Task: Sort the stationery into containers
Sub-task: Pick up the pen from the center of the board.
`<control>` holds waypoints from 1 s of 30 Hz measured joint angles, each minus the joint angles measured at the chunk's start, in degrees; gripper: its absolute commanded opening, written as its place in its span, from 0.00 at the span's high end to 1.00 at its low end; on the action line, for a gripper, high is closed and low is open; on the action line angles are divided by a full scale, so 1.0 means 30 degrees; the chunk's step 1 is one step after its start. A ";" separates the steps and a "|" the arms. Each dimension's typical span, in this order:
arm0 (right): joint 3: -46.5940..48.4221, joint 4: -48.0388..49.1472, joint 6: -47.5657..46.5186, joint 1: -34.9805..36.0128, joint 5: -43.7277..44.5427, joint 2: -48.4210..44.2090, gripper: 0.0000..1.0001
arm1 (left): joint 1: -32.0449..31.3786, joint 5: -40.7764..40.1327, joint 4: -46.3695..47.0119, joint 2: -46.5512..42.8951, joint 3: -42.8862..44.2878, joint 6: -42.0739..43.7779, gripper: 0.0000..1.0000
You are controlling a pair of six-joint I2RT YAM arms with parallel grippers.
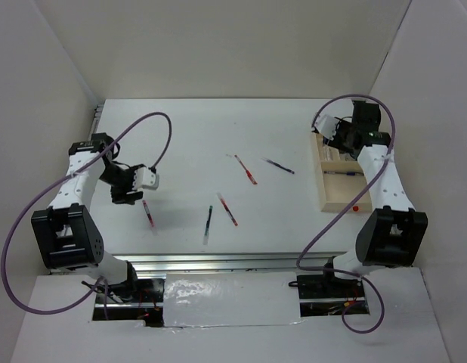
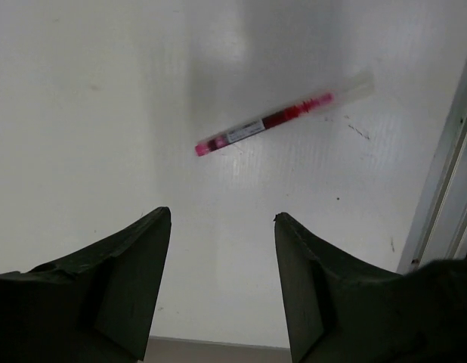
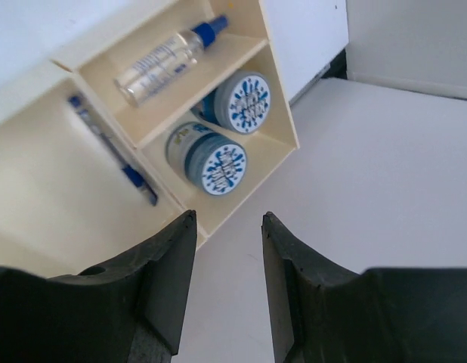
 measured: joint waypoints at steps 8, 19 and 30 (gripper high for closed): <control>-0.1552 -0.2098 0.1945 0.1501 -0.1158 -0.3279 0.53 | -0.0357 -0.1647 -0.0874 0.1042 -0.0758 0.6025 0.36; -0.2317 -0.3402 0.2572 0.1967 -0.1239 -0.3825 0.53 | -0.1909 -0.2047 0.0066 0.2259 -0.1508 0.7366 0.39; -0.2280 -0.4983 0.3869 0.3519 -0.2361 -0.5326 0.53 | -0.3096 -0.2572 0.1180 0.4299 -0.1974 0.7417 0.42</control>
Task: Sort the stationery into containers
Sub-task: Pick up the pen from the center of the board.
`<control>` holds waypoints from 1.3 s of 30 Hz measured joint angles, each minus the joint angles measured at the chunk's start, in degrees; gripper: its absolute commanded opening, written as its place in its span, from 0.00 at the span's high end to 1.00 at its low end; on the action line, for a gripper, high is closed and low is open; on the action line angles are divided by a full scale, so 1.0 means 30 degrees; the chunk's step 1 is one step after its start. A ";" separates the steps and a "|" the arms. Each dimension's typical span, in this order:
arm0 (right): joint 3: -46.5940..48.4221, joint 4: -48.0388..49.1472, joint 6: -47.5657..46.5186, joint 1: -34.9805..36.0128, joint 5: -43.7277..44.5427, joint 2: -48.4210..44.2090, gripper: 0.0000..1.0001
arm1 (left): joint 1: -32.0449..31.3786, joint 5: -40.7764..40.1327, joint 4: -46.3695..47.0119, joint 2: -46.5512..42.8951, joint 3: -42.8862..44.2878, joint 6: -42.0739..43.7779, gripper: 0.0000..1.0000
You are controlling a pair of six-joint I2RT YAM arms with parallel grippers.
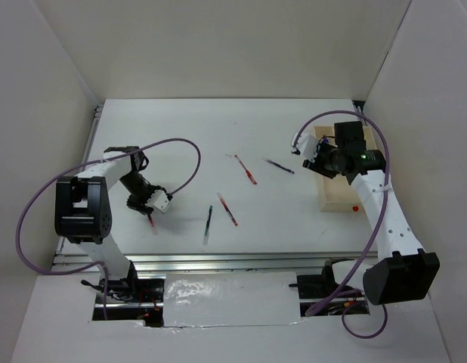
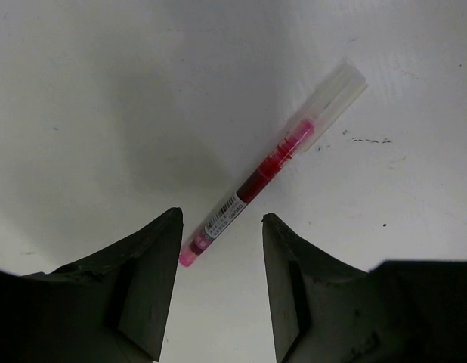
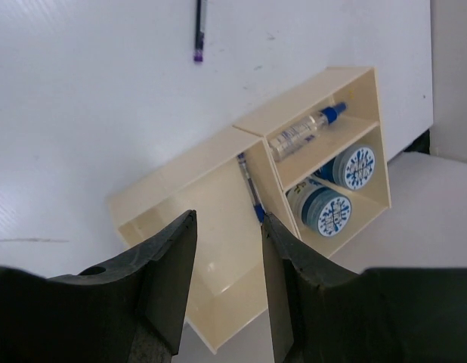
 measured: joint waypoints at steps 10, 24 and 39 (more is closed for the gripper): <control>0.0357 -0.0678 0.1545 0.1552 -0.0379 -0.0321 0.53 | -0.0153 -0.0175 0.1610 0.0168 -0.1778 0.0087 0.52; 0.3213 -0.2069 0.9158 0.4656 -0.5413 -0.0386 0.51 | -0.0007 0.2339 0.3796 -0.4677 -0.5209 0.0087 1.00; 0.5617 -0.1341 1.8702 0.6448 -1.3974 0.0925 0.39 | -0.5544 0.6914 1.2910 -2.0261 -0.8400 -0.2120 1.00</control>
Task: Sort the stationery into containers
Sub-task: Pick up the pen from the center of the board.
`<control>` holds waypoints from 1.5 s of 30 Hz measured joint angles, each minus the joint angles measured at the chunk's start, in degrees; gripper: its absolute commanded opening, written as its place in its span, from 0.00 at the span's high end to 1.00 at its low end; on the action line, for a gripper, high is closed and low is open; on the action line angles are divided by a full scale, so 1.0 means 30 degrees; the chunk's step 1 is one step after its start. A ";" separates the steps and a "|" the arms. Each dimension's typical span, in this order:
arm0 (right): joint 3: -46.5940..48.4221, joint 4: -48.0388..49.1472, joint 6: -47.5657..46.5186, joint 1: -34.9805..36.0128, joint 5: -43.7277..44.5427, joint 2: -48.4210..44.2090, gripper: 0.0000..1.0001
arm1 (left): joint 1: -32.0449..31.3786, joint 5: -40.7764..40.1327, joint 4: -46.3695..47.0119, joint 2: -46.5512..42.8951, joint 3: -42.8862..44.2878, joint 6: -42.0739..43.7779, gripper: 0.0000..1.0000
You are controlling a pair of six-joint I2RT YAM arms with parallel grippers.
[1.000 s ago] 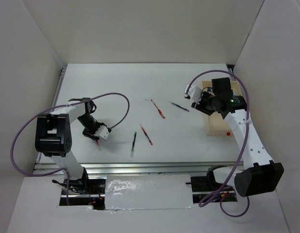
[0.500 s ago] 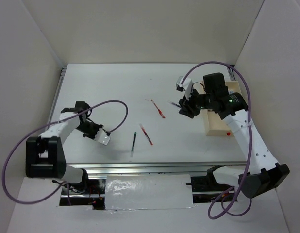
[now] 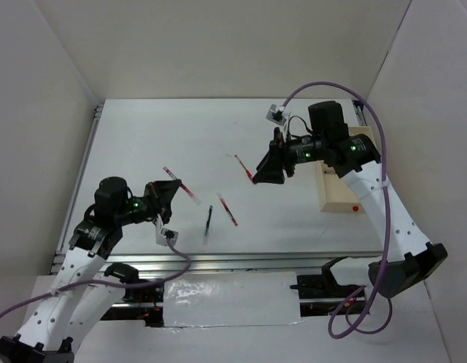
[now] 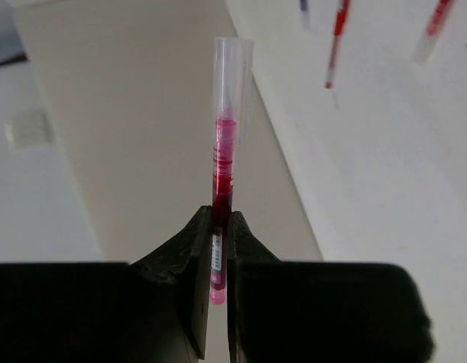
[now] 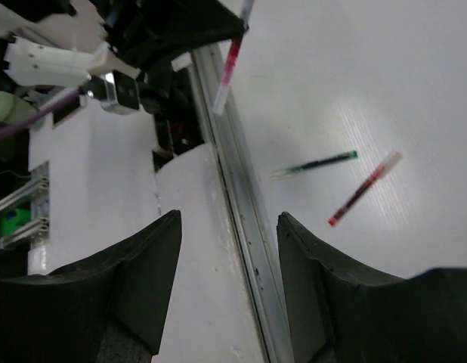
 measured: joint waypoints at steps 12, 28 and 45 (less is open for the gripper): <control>0.2579 0.4313 0.5435 0.2710 -0.3031 0.4772 0.40 | -0.1741 0.1078 0.3322 -0.1836 -0.1246 0.2127 1.00; 0.6914 0.7227 0.8568 0.5552 -0.3942 0.8728 0.41 | -0.1785 0.3483 0.1960 -0.1698 -0.0168 0.2586 1.00; 0.7074 1.0302 1.2356 0.6105 -0.4918 1.1205 0.41 | -0.1792 0.3650 0.2047 -0.1741 -0.0146 0.2586 1.00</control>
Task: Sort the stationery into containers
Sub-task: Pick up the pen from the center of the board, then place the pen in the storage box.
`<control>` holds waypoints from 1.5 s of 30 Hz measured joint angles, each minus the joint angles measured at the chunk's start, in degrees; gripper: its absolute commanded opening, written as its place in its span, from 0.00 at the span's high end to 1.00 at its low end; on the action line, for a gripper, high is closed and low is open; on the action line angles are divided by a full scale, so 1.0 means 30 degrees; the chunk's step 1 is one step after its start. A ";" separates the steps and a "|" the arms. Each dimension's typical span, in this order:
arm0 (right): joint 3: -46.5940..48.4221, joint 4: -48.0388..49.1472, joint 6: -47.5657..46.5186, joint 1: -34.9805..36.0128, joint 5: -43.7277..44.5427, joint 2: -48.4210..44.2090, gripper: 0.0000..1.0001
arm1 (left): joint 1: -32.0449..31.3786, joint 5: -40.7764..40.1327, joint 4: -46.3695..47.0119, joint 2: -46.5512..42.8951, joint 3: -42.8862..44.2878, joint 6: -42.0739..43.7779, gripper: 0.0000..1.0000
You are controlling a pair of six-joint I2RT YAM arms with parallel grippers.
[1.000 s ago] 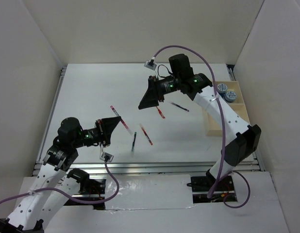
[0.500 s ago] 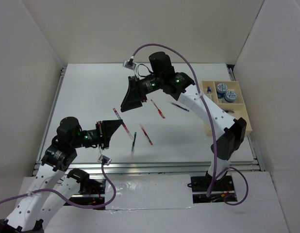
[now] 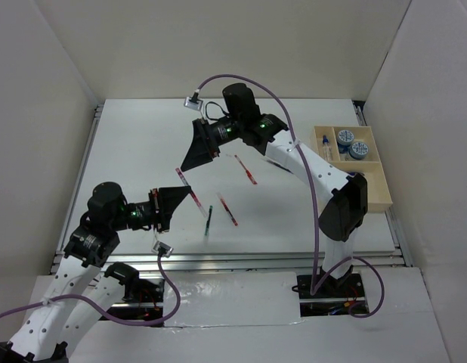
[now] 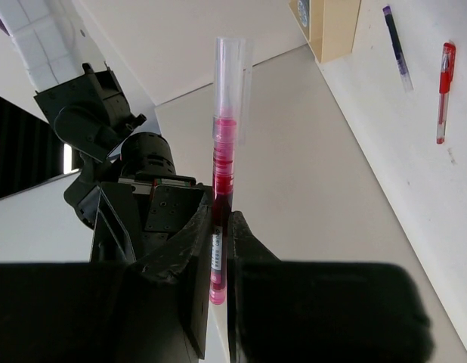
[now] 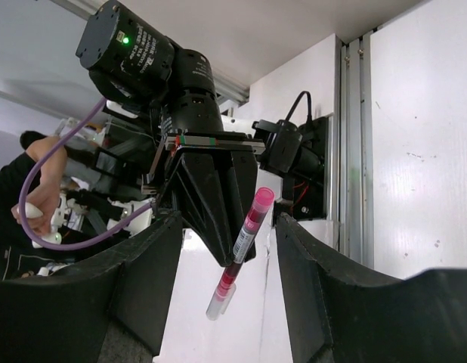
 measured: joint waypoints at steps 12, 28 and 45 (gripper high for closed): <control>0.0000 0.0095 -0.0015 0.0226 -0.0109 0.0109 0.45 | 0.0000 -0.0102 0.0386 -0.0102 0.0226 0.0007 1.00; 0.0000 0.1574 0.1537 0.0896 -0.0984 0.0889 0.97 | -0.0015 -0.0634 0.0736 -0.0452 0.0211 0.0153 0.01; 0.1814 -1.4768 -1.8637 -0.9967 0.7810 -0.2178 1.00 | -0.0015 -0.5166 -0.2820 0.0306 0.3213 -0.8313 0.01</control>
